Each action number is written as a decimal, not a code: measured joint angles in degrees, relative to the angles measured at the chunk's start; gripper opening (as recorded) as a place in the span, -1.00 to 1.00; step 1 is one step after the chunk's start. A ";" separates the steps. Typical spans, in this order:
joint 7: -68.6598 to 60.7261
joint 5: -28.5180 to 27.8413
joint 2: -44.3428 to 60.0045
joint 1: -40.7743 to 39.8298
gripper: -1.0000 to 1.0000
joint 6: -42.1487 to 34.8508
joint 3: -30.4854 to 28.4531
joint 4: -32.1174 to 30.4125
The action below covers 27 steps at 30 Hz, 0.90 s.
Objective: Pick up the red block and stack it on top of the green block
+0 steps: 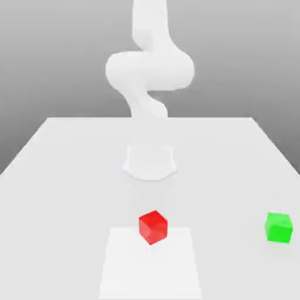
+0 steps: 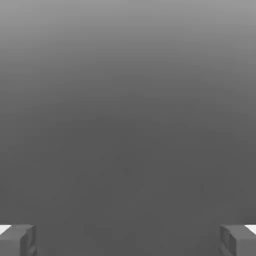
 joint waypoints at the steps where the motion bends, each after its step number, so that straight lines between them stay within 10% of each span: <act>1: 2.10 0.77 1.83 -0.52 0.00 1.40 0.34 -1.73; 16: 33.86 6.28 25.96 -6.53 0.00 20.10 9.14 -24.93; 27: 55.64 -5.88 46.02 -8.41 0.00 36.69 8.97 -32.06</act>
